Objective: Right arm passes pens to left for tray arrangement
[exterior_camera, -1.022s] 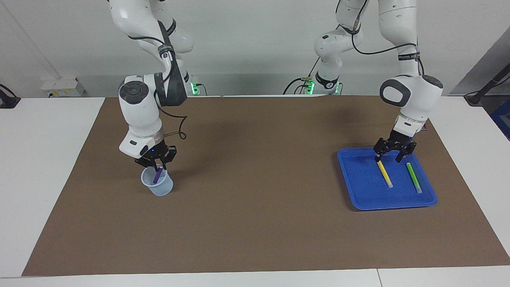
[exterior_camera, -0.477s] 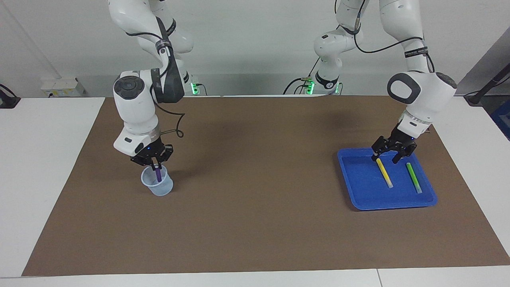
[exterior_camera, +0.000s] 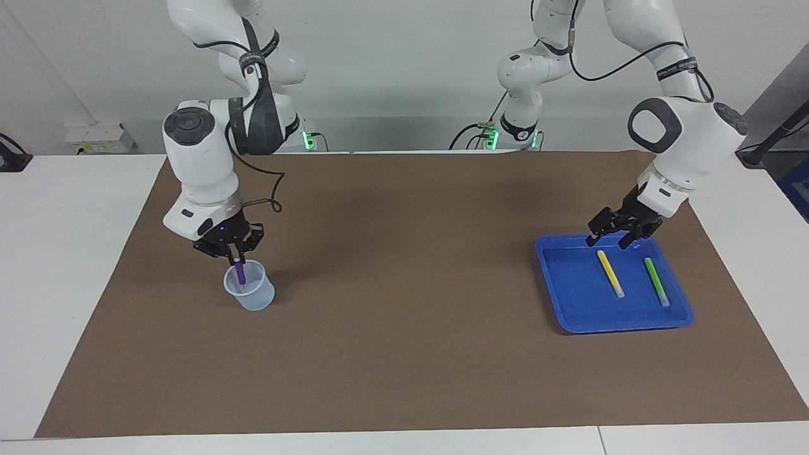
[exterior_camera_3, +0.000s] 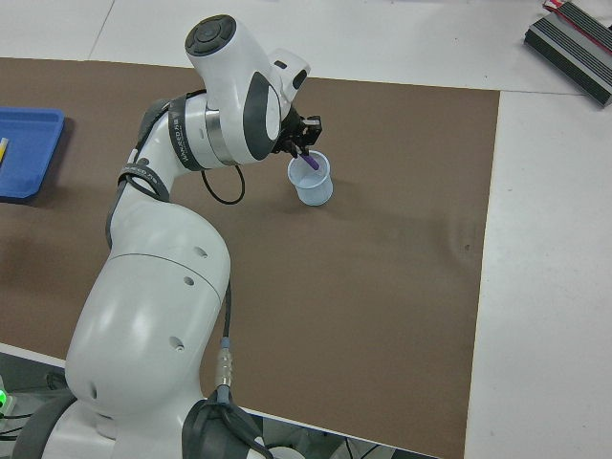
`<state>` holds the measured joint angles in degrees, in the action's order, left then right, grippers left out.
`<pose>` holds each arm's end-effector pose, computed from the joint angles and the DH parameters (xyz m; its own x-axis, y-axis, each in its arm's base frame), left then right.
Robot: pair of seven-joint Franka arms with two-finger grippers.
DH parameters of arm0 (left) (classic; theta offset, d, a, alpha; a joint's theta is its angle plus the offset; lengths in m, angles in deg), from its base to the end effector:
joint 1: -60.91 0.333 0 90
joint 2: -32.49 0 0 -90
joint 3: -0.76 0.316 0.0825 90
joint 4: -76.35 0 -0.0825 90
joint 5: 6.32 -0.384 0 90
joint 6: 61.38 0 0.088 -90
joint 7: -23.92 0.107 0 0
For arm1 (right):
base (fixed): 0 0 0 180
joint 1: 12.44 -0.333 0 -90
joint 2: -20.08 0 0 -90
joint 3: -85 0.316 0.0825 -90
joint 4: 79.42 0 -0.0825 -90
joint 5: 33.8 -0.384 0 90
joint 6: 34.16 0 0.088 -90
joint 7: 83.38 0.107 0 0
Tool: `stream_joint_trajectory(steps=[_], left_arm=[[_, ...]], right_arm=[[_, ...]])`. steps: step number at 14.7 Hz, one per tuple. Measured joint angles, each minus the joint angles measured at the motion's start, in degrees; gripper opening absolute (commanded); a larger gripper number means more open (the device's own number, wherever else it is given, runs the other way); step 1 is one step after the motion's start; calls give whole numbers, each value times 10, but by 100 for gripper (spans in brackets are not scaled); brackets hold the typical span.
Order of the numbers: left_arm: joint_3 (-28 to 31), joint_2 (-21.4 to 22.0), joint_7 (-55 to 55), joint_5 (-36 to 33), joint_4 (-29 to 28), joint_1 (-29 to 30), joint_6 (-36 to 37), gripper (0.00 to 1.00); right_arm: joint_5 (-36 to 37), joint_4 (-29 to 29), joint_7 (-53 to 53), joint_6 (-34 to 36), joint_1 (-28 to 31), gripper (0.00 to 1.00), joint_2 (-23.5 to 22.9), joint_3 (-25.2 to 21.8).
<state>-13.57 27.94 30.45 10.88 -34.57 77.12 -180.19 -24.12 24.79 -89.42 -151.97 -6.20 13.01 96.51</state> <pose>0.5843 0.0068 0.4529 0.9952 0.0678 0.0707 0.0454 -0.9590 0.2798 0.6067 0.0424 0.4796 0.9587 0.2671 0.0973 0.2521 -0.9570 0.1436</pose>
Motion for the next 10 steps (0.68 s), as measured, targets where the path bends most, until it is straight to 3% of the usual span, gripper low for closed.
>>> stream_joint_trajectory(steps=[5,10], left_arm=[[-2,-1,-8,53,0,-12,4,100],[-3,-1,-52,169,1,-26,22,100]], right_arm=[[-93,-69,1,68,0,6,23,1],[-189,-100,86,83,-14,6,23,9]])
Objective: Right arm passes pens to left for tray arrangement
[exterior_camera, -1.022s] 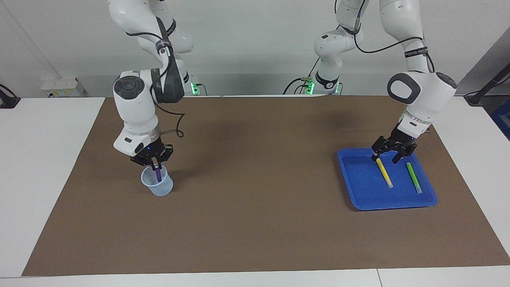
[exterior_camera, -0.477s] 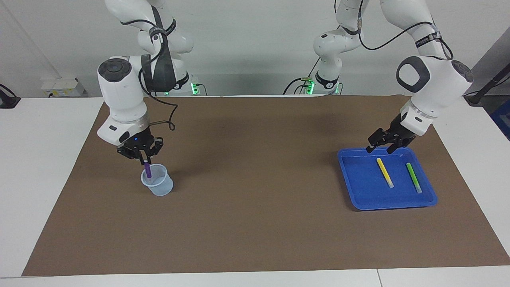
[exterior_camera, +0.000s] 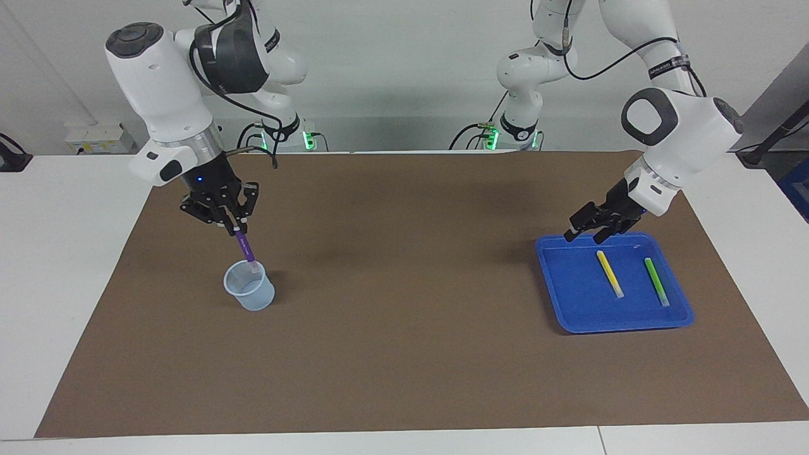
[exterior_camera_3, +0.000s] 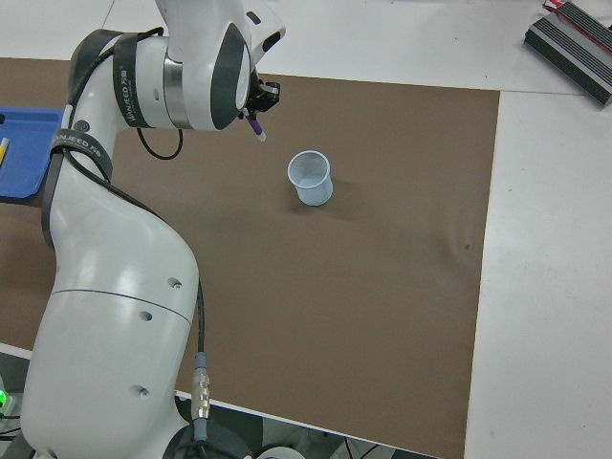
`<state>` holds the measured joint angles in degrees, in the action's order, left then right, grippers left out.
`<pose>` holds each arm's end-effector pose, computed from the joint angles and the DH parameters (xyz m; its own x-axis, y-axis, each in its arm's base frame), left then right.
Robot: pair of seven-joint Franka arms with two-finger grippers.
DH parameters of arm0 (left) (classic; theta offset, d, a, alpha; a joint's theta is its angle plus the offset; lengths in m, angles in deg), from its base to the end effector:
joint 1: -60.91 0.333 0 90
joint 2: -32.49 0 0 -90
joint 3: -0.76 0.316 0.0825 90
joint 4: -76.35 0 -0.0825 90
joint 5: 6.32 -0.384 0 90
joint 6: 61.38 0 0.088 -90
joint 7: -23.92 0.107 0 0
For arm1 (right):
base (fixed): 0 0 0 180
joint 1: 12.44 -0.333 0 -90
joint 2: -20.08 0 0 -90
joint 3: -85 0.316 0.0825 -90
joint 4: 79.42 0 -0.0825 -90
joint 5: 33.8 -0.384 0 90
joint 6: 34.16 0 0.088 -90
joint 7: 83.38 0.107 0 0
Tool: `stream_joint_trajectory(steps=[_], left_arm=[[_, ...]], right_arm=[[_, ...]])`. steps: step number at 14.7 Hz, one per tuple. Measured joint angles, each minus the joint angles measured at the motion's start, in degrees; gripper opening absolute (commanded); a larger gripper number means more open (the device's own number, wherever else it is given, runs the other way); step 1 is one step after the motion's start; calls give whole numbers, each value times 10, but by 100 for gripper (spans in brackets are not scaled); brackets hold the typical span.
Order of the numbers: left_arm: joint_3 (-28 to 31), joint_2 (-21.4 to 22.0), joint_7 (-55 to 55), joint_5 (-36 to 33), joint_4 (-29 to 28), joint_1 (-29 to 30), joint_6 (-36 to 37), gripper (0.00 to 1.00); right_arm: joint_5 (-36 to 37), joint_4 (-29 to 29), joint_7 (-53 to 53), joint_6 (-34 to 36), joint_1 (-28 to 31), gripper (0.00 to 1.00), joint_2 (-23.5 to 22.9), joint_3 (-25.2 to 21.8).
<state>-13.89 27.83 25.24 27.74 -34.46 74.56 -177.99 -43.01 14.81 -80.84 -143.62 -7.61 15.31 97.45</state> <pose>0.5834 -0.0387 0.4562 0.9759 0.2147 -0.0400 0.2034 -0.8269 0.5242 0.6001 0.0870 0.5755 0.9849 0.0301 0.1703 0.0617 -0.9811 -0.1835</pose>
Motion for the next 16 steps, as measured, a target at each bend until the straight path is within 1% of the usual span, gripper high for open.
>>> stream_joint_trajectory(steps=[3,8,9,12,16], left_arm=[[-1,0,-61,72,0,-11,7,100],[-2,0,-240,201,1,-59,8,100],[-2,1,-284,217,3,-71,8,100],[-3,1,-391,235,11,-88,8,100],[-12,0,-477,278,25,-88,8,100]], right_arm=[[-41,-1,98,-25,-46,6,-1,4],[-122,0,236,-93,-96,6,-8,5],[-132,0,269,-114,-108,6,-12,5],[-153,1,356,-185,-150,6,-31,5],[-156,2,440,-285,-203,6,-71,6]])
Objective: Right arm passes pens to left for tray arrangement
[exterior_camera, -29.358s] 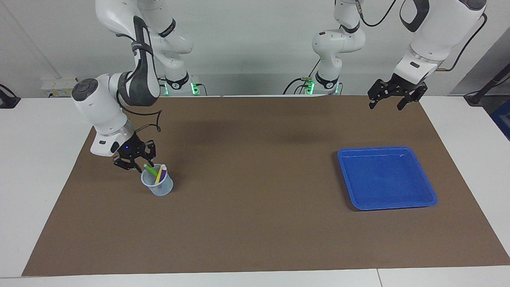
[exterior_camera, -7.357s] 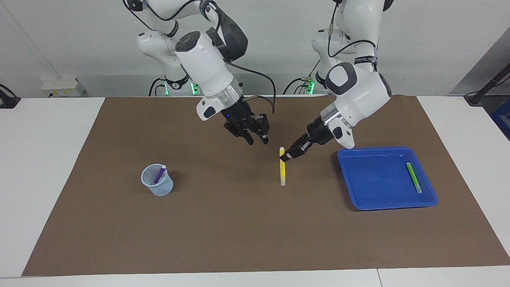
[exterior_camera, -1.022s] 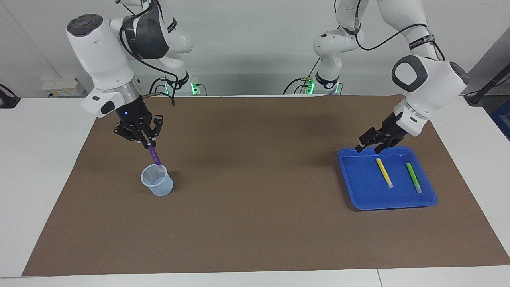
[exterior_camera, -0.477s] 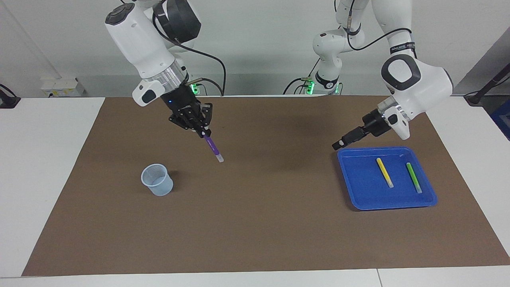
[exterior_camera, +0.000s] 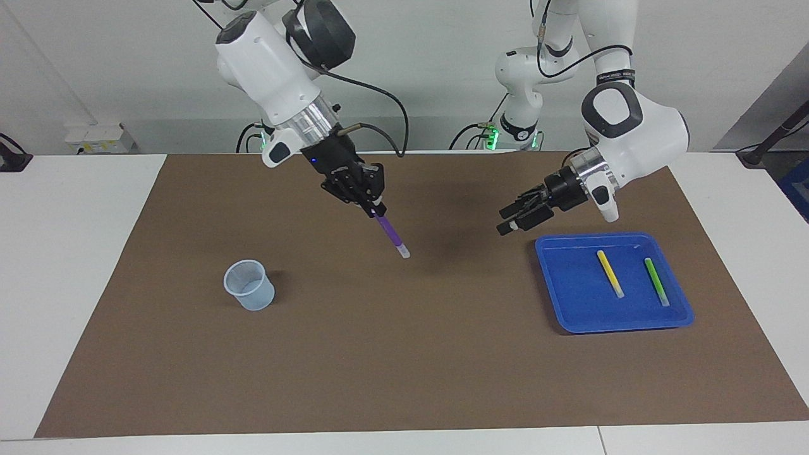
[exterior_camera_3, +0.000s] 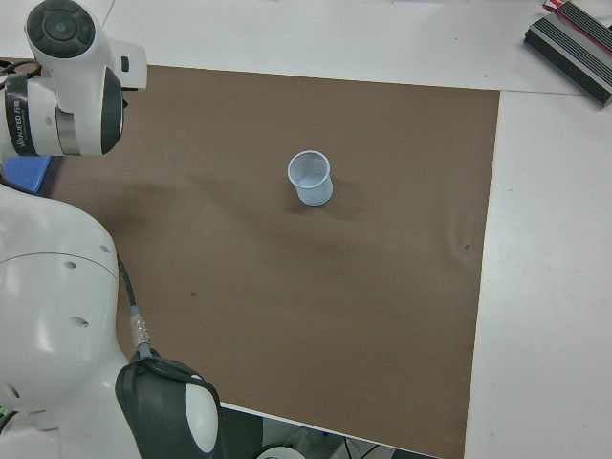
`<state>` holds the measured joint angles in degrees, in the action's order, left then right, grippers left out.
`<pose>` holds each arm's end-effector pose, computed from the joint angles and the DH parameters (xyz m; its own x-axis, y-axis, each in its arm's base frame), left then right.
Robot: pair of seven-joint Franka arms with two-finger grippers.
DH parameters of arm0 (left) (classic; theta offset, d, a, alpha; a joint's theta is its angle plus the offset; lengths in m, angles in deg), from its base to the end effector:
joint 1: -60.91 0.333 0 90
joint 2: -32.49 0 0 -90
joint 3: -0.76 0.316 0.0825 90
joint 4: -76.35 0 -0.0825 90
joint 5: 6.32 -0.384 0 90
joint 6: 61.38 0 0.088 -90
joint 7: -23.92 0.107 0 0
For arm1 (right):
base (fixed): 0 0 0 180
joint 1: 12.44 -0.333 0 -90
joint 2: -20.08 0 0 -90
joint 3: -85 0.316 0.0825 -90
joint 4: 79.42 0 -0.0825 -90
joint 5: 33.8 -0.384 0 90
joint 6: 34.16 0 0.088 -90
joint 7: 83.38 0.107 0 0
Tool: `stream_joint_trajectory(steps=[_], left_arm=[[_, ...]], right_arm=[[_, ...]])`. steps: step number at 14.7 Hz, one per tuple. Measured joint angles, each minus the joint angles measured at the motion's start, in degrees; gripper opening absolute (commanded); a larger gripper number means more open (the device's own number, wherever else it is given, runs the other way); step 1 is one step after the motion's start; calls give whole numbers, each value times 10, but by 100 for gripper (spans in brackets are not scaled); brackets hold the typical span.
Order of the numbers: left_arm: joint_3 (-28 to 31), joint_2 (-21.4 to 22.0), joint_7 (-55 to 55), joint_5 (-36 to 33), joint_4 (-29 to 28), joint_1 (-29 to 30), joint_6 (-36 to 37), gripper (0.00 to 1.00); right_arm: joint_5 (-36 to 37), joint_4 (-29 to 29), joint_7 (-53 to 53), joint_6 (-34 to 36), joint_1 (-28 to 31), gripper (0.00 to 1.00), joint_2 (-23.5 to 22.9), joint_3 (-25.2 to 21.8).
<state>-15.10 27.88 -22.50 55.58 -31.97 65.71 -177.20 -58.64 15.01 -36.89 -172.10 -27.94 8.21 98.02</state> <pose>0.5781 -0.1610 0.4965 0.4856 0.5072 -0.7120 0.8706 -0.2067 0.4465 0.5916 0.3092 0.5557 0.8425 -0.5385 -0.0146 -0.4253 -0.6482 -0.6316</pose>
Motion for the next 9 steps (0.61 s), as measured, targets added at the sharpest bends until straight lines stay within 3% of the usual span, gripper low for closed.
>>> stream_joint_trajectory(steps=[5,9], left_arm=[[-9,-6,-18,22,1,-43,-92,89],[-9,-23,-20,23,2,-71,-157,88]], right_arm=[[0,0,18,-32,-23,6,-23,0],[-1,-1,18,-32,-23,6,-23,-1]])
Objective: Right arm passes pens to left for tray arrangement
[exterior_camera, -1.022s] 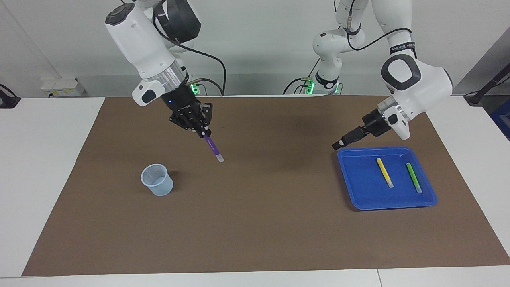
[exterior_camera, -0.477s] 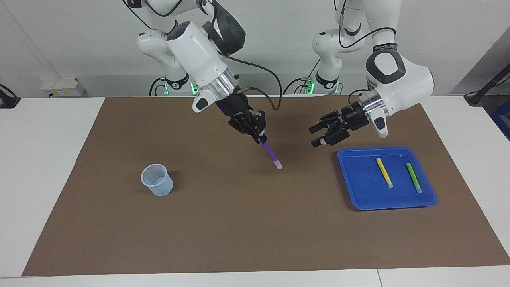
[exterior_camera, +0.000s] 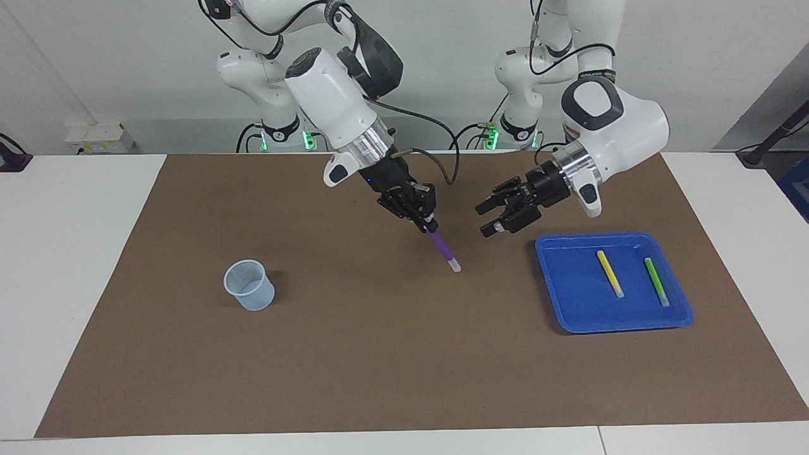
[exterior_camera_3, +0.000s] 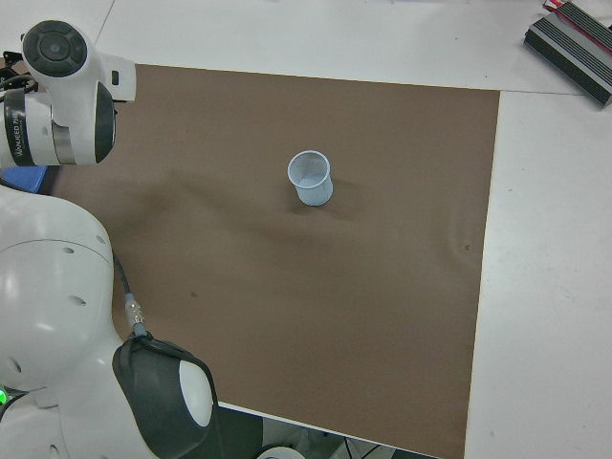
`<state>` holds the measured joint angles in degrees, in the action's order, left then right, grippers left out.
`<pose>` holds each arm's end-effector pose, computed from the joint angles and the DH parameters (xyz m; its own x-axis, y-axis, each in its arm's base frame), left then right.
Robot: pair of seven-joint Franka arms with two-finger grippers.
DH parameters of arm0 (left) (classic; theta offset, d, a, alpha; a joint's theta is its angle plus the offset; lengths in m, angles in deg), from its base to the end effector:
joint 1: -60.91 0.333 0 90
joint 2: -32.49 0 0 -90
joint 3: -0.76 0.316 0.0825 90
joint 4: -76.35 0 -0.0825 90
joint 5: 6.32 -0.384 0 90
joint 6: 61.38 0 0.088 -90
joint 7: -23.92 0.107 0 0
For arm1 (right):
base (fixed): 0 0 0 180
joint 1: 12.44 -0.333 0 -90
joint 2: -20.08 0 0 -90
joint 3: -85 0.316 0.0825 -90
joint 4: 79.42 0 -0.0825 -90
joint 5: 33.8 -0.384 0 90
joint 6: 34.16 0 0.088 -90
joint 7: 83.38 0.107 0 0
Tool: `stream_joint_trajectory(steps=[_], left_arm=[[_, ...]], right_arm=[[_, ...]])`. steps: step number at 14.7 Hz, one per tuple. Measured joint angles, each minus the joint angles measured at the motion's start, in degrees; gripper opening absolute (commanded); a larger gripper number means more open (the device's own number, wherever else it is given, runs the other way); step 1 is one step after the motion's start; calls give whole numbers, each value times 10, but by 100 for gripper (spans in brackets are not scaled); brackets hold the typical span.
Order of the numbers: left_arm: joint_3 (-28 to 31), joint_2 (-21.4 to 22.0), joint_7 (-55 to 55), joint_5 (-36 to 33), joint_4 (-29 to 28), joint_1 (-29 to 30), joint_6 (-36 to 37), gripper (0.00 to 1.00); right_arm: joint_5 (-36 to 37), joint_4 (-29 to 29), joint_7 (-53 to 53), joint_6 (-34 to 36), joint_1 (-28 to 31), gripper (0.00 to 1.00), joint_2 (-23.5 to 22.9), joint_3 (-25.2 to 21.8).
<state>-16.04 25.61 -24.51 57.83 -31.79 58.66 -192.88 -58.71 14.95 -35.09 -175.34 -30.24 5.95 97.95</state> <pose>0.5835 -0.2153 0.4865 0.4633 0.5802 -0.6699 0.8597 -0.1108 0.4986 0.5910 0.3327 0.5368 0.8364 -0.5473 -0.0310 -0.4370 -0.6316 -0.6404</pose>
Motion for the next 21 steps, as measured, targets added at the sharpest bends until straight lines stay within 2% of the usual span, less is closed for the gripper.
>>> stream_joint_trajectory(steps=[2,8,11,12,14,17,18,21], left_arm=[[1,-3,0,0,1,-1,-7,88],[-1,-19,-1,0,1,-38,-63,69],[-1,-27,-1,1,2,-52,-90,66],[-1,-30,-1,2,2,-57,-96,62],[-1,-34,-1,2,4,-63,-101,45],[-2,-38,-2,3,10,-72,-105,8],[-1,-39,-2,4,12,-72,-108,0],[0,-43,-6,5,16,-72,-113,0]], right_arm=[[0,0,0,0,0,6,0,0],[0,0,0,0,0,6,0,0],[0,0,0,0,0,6,0,0],[0,0,0,0,0,6,0,0],[0,0,0,0,0,6,0,0],[0,0,0,0,0,6,0,0],[0,1,0,3,0,6,0,0],[-3,1,0,7,-1,6,0,1]])
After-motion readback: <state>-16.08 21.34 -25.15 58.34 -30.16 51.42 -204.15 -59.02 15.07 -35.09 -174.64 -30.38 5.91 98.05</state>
